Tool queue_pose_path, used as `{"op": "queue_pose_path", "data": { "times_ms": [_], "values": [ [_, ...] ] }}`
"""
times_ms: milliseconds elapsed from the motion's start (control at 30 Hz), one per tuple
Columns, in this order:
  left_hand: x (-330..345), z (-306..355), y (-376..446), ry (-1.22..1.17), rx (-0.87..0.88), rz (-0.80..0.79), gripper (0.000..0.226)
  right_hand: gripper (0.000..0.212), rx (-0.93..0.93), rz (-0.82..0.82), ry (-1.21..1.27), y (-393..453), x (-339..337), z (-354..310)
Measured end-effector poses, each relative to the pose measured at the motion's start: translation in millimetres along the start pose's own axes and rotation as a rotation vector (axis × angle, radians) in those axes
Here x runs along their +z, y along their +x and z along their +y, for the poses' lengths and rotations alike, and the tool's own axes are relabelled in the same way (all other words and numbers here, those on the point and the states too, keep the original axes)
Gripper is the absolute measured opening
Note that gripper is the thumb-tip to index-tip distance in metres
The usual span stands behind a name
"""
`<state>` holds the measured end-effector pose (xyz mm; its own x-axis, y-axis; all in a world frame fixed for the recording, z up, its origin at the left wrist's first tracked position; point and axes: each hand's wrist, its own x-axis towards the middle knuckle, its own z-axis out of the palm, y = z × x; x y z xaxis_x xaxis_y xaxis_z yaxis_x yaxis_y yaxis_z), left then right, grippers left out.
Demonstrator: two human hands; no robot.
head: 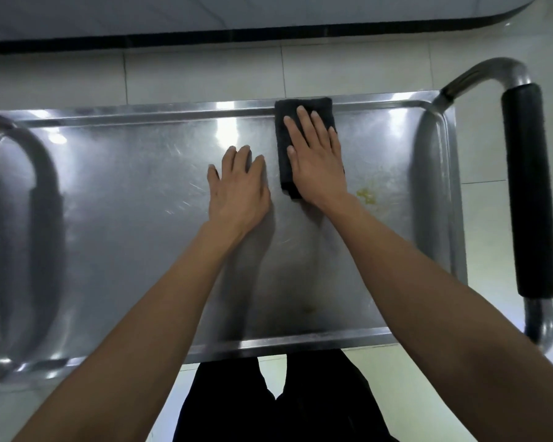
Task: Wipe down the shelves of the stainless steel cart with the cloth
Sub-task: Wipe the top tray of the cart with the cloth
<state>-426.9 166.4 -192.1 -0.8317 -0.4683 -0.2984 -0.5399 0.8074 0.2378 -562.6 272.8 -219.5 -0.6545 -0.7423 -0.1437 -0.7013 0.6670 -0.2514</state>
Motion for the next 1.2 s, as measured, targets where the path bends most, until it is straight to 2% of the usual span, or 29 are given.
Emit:
{"op": "queue_pose_path", "data": {
  "times_ms": [300, 600, 933, 1100, 1200],
  "values": [
    [5.2, 75.9, 34.2, 0.008, 0.094, -0.031, 0.047, 0.056, 0.128, -0.014, 0.031, -8.0, -26.5, 102.6],
    [21.3, 104.3, 38.7, 0.050, 0.039, -0.040, 0.044, 0.055, 0.282, 0.036, 0.013, -28.0, -53.4, 194.4],
    [21.1, 104.1, 38.1, 0.076, 0.043, -0.035, 0.050, 0.054, 0.273, 0.051, 0.024, -83.6, -41.1, 192.6],
    [15.9, 96.2, 36.6, 0.007, 0.073, -0.030, 0.047, 0.055, 0.288, 0.038, 0.015, -97.0, -31.0, 169.6],
    [14.7, 79.8, 24.4, -0.047, 0.102, 0.016, 0.045, 0.056, 0.231, 0.009, -0.001, -91.8, -24.2, 142.2]
  ]
}}
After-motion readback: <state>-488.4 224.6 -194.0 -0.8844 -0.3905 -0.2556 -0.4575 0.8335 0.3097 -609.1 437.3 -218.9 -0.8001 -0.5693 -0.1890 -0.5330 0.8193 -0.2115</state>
